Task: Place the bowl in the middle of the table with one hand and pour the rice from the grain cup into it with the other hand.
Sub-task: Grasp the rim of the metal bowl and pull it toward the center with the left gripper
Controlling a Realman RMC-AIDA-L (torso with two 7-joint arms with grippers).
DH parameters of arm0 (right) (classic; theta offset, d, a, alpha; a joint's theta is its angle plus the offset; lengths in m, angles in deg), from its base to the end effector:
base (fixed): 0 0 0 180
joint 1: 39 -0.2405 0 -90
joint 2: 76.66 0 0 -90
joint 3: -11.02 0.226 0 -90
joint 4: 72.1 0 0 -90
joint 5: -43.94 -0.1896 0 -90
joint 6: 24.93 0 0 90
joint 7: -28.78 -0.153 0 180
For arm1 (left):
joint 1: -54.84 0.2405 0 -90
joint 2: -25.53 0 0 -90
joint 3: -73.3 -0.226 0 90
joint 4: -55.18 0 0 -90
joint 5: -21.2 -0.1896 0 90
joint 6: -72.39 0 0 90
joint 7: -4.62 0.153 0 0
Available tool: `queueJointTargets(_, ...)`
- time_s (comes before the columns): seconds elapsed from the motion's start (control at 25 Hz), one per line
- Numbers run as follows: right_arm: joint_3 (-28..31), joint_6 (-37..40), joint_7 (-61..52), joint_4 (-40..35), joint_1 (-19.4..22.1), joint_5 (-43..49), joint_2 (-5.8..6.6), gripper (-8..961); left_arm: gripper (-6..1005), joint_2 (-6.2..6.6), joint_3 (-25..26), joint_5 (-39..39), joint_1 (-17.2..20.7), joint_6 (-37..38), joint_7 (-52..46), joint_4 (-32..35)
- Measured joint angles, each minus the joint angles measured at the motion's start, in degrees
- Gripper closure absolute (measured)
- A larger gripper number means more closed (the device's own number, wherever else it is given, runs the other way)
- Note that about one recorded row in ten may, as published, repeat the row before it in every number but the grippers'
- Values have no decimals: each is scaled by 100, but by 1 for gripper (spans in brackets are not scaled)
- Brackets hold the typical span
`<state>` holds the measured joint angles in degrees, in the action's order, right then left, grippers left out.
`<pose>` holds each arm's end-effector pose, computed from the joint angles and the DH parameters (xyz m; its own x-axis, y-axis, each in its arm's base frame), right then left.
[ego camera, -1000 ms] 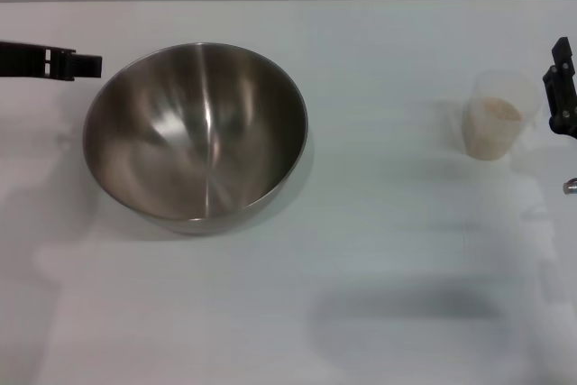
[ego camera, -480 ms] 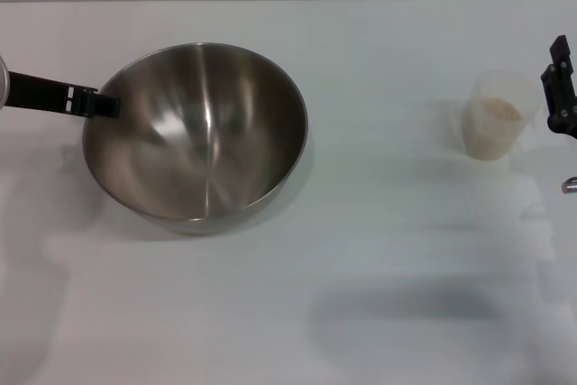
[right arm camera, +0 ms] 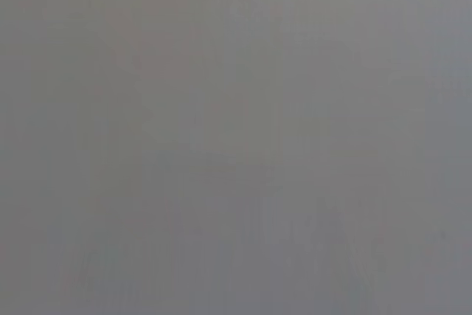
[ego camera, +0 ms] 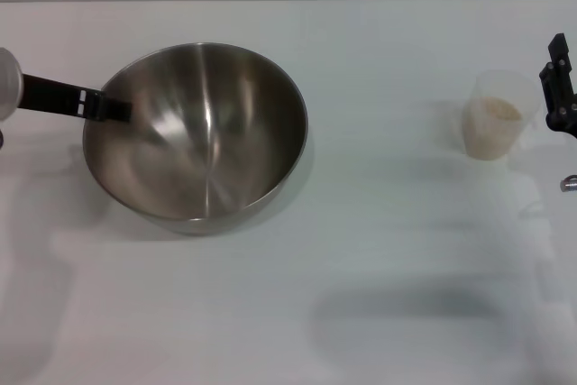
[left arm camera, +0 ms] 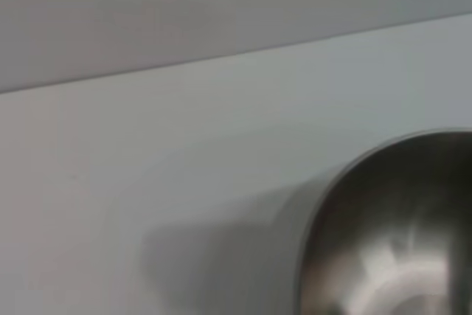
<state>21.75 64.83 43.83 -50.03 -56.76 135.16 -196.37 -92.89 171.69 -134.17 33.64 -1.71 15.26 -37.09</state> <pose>0.2606 0.2558 0.0029 0.7570 0.2679 -0.5959 -0.6129 -0.0247 -0.7897 -0.1879 0.3336 0.0507 0.5946 0.7667 0.2420 0.6856 -0.3264 -0.6507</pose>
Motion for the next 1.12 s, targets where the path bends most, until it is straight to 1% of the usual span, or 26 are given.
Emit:
queueJointTargets(0.24,0,0,276,33,-13,0,0,386,273,-9,-126,63,-91,114,-3,331)
queueJointTargets(0.44,0,6,237,39,-18,0,7,386,288,-8,-202,117,-61,263,2,358)
queueJointTargets(0.56,0,31,228,43,-25,0,9,386,302,-7,-180,134,-61,301,-21,405)
queueJointTargets(0.6,0,53,227,44,-26,0,10,386,307,-5,-85,216,-84,303,-66,496)
queueJointTargets(0.72,0,90,226,25,-26,0,17,386,322,9,-16,328,-96,292,-64,562)
queueJointTargets(0.8,0,122,225,6,-26,0,19,386,332,13,-70,346,-116,232,48,568)
queueJointTargets(1.0,0,209,226,-17,-33,0,20,387,575,2,-122,314,-186,175,76,597)
queueJointTargets(1.12,0,242,263,-35,-36,0,24,387,783,4,-113,316,-233,164,44,679)
